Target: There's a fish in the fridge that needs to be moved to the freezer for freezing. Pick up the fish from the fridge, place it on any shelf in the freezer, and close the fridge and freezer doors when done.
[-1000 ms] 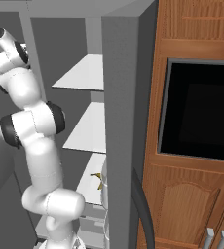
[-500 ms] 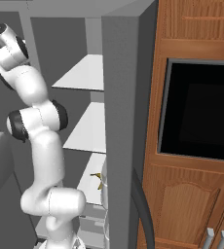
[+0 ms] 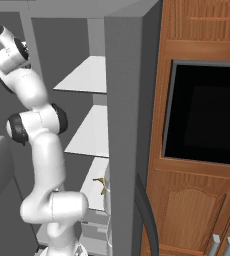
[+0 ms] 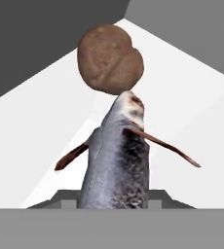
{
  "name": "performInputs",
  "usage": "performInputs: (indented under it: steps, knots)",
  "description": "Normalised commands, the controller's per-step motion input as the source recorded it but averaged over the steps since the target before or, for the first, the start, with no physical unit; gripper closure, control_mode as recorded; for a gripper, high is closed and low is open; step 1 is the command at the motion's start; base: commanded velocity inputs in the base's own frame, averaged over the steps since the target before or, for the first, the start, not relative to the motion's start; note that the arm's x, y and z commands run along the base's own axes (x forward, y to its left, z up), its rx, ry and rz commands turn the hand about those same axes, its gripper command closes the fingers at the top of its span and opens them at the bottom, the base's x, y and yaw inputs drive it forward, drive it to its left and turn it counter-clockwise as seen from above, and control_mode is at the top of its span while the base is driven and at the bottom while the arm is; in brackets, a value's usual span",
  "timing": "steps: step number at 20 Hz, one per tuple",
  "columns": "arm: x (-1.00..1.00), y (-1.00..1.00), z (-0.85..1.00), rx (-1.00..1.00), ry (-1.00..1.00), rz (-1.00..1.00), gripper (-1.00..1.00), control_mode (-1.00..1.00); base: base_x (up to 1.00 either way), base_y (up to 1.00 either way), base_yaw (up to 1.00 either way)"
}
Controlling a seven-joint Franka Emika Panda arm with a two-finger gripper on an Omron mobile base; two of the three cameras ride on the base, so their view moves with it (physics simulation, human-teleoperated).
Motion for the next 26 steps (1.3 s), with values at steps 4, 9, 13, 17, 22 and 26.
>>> performInputs:
  steps: [4,9,13,17,22,26]
  knots:
    - [0.29,-0.01,-0.38,0.00,-0.04,0.00,-1.00,-1.00,0.00,0.00,0.00]
    - [0.16,-0.05,-0.03,0.00,0.00,0.00,-1.00,-1.00,0.00,0.00,0.00]
    - [0.01,0.00,-0.09,0.00,0.00,0.00,-1.00,-1.00,0.00,0.00,0.00]
    - [0.00,0.00,0.00,0.00,0.00,0.00,-1.00,-1.00,0.00,0.00,0.00]
    - [-0.38,0.00,0.00,0.01,-0.03,0.00,-1.00,-1.00,0.00,0.00,0.00]
    - [-0.59,0.00,0.00,0.03,-0.01,0.00,-1.00,-1.00,0.00,0.00,0.00]
